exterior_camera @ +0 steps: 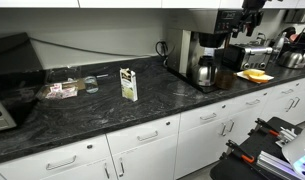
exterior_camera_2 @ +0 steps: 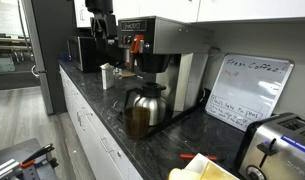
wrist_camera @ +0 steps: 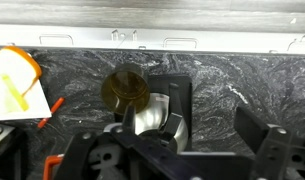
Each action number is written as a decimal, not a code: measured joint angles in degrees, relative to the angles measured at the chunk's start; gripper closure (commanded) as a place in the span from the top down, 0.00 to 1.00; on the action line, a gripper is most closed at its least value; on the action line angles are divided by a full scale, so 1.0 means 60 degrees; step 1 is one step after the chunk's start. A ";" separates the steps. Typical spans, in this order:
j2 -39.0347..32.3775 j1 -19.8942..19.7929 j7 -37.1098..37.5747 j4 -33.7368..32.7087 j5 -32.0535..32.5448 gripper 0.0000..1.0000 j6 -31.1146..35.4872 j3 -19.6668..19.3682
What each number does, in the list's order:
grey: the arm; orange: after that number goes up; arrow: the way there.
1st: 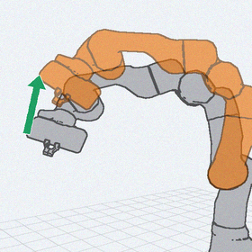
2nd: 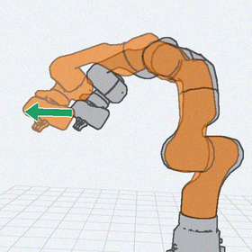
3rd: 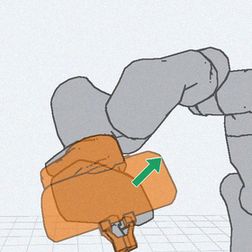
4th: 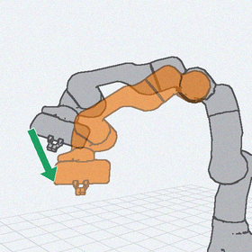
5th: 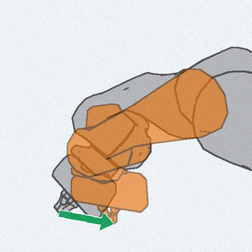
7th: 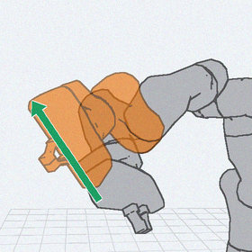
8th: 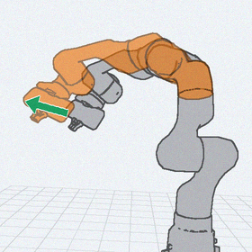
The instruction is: Use the coffee machine to put some water in the cup
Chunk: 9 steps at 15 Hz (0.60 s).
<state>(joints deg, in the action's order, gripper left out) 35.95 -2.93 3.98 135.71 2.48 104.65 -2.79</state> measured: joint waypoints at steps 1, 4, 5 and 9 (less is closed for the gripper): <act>0.0163 -0.0056 0.0408 0.0057 0.0060 1.00 -0.0008 0.0148; 0.0249 -0.0175 0.0707 0.0141 0.0096 1.00 -0.0009 0.0286; 0.0230 -0.0204 0.0708 0.0142 0.0097 1.00 -0.0009 0.0286; 0.0223 -0.0215 0.0710 0.0143 0.0097 1.00 -0.0009 0.0286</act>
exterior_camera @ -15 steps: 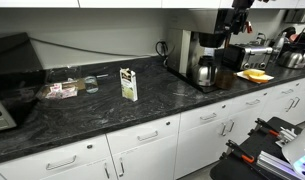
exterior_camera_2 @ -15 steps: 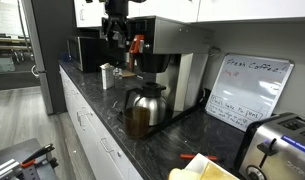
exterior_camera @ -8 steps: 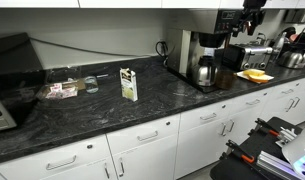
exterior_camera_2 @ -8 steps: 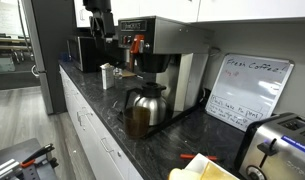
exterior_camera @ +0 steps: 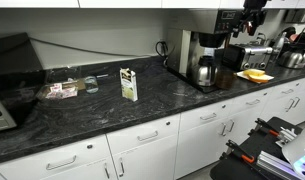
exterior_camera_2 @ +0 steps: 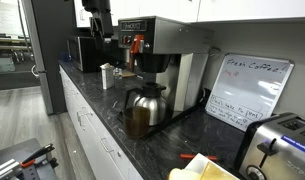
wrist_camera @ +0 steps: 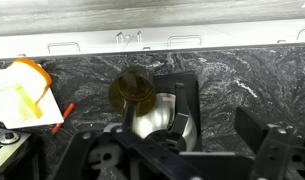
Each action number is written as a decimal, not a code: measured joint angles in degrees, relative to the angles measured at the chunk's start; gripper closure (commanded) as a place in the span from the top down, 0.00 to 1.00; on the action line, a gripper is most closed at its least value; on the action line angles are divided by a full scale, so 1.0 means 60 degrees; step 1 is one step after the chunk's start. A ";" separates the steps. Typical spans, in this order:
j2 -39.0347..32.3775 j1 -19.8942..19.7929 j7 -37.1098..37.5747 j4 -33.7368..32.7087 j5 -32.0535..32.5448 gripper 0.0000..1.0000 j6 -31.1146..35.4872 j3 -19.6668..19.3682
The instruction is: Use the coffee machine to put some water in the cup
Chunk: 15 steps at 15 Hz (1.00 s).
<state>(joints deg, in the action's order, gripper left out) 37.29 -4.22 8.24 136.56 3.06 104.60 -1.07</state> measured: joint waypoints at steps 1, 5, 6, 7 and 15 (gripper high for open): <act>0.0000 0.0003 0.0000 0.0000 -0.0001 1.00 0.0000 0.0000; 0.0256 -0.0004 0.0426 0.0050 -0.0003 1.00 -0.0028 0.0023; 0.0456 -0.0032 0.0715 0.0107 -0.0001 1.00 -0.0087 0.0057; 0.0719 -0.0089 0.1041 0.0193 0.0000 1.00 -0.0168 0.0107; 0.2885 -0.0875 0.3223 0.1430 -0.0007 1.00 -0.1044 0.0545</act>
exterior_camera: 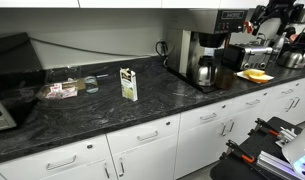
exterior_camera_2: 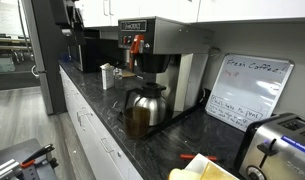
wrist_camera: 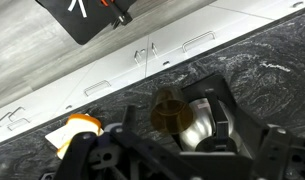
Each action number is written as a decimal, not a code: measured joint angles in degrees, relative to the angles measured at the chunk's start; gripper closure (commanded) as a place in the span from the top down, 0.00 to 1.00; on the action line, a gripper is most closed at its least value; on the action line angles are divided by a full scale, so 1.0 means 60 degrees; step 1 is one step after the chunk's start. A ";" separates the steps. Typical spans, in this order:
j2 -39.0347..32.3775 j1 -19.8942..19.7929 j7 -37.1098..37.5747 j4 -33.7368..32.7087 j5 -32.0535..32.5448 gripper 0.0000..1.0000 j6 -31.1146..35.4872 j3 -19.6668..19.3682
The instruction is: Use the coffee machine to put some water in the cup
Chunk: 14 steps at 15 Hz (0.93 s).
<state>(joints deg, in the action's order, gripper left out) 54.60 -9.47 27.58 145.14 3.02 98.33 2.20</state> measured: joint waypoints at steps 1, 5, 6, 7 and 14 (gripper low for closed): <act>-0.0008 -0.0012 0.0031 0.0000 0.0000 1.00 0.0000 0.0020; -0.0026 -0.0022 0.0045 0.0000 0.0000 1.00 0.0000 0.0026; -0.0026 -0.0022 0.0045 0.0000 0.0000 1.00 0.0000 0.0026; -0.0026 -0.0022 0.0046 0.0000 0.0000 1.00 0.0000 0.0026; -0.0033 -0.0391 0.0040 0.0177 -0.0171 1.00 0.1348 -0.0594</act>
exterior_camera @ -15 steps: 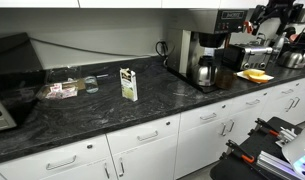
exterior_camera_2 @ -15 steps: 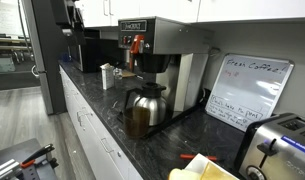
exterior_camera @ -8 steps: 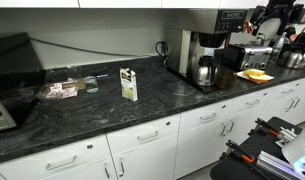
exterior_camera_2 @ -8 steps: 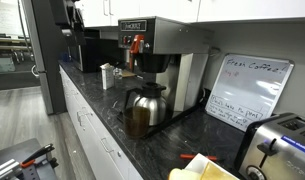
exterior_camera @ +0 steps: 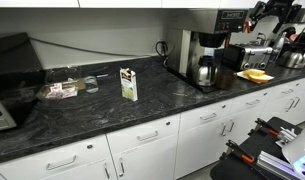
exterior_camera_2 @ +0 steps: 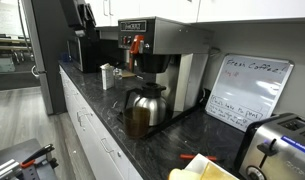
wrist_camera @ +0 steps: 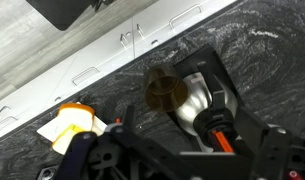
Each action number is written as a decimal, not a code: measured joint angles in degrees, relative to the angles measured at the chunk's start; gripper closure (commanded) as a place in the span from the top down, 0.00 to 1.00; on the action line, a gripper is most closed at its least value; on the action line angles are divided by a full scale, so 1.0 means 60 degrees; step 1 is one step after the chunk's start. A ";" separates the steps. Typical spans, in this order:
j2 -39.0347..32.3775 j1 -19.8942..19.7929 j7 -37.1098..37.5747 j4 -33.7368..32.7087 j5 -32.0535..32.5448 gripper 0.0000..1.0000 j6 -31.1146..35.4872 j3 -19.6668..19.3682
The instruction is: Use the coffee machine to put some water in the cup
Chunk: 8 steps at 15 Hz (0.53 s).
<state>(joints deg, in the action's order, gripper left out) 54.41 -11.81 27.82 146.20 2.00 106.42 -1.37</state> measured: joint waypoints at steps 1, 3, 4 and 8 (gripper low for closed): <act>-0.0019 -0.0156 -0.0001 0.0078 -0.0069 1.00 0.0395 -0.0227; -0.0062 -0.0459 -0.0004 0.0283 -0.0364 1.00 0.1251 -0.0642; -0.0073 -0.0532 -0.0077 0.0334 -0.0402 1.00 0.1342 -0.0703; -0.0035 -0.0532 -0.0066 0.0334 -0.0405 1.00 0.1327 -0.0520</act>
<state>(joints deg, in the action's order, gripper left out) 54.20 -15.00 27.42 148.21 -0.43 114.38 -4.49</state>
